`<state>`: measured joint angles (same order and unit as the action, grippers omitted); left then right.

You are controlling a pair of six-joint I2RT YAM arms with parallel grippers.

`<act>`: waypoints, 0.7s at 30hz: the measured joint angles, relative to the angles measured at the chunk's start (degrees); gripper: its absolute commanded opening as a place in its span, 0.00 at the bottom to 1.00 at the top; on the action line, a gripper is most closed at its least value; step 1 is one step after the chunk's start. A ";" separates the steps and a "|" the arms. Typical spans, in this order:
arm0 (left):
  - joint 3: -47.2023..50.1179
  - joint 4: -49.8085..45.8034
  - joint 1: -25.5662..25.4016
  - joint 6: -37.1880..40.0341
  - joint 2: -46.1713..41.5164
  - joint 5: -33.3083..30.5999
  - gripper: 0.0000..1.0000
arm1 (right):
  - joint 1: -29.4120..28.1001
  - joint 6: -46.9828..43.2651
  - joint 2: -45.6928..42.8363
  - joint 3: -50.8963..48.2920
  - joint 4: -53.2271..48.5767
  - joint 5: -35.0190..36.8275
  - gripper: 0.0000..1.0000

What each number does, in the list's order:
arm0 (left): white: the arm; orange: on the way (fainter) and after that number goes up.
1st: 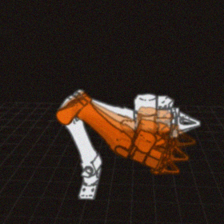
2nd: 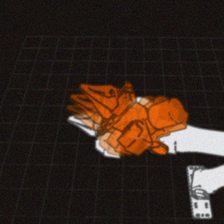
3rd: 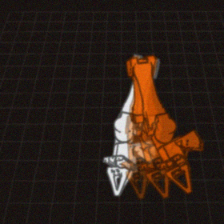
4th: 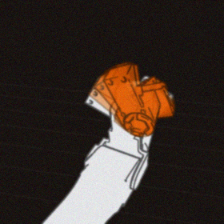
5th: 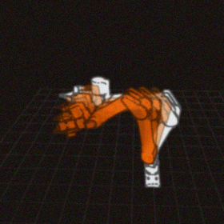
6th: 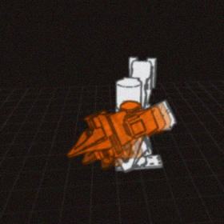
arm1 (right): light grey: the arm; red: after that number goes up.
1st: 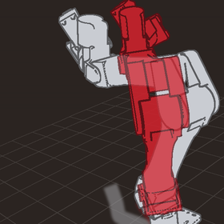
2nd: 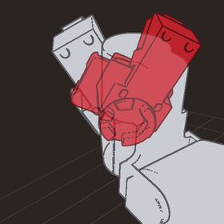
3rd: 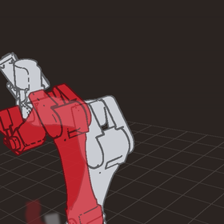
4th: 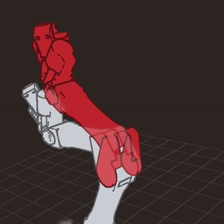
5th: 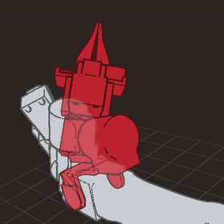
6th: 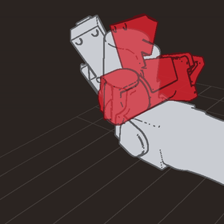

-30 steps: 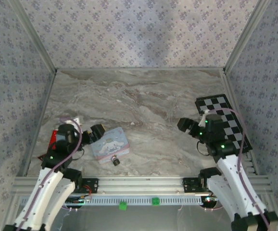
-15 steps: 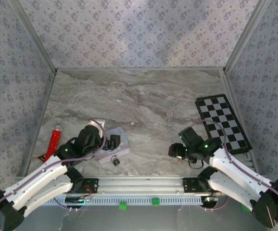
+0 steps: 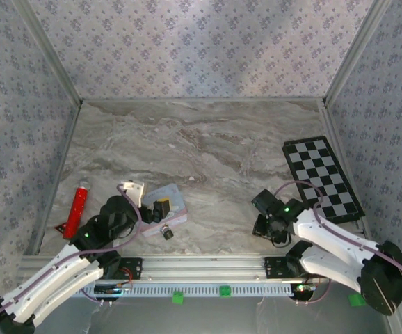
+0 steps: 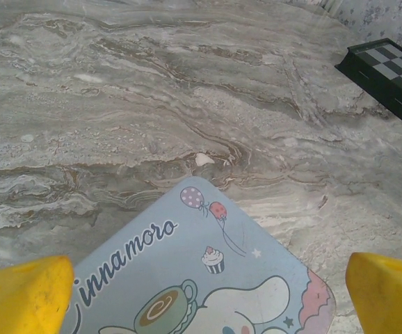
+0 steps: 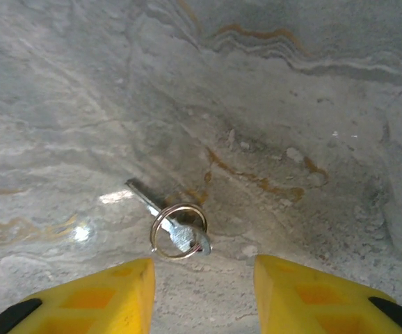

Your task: Unlock the padlock with the key

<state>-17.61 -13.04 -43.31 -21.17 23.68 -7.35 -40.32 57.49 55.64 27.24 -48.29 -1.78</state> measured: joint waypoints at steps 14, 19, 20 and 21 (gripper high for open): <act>0.22 0.24 0.02 0.33 -2.64 -0.85 1.00 | -1.60 0.15 8.94 2.67 2.43 2.47 0.34; 0.22 0.24 0.02 0.33 -2.64 -0.85 1.00 | -1.73 0.17 9.84 3.41 2.40 3.80 0.30; 0.22 0.24 0.00 0.33 -2.64 -0.85 1.00 | -1.73 0.17 9.90 3.41 2.40 4.02 0.29; 0.22 0.24 0.02 0.33 -2.64 -0.85 1.00 | -1.73 0.20 9.94 3.41 2.43 4.13 0.28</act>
<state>-17.39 -12.80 -43.29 -20.84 21.04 -8.21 -42.04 57.69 65.58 30.65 -45.87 2.35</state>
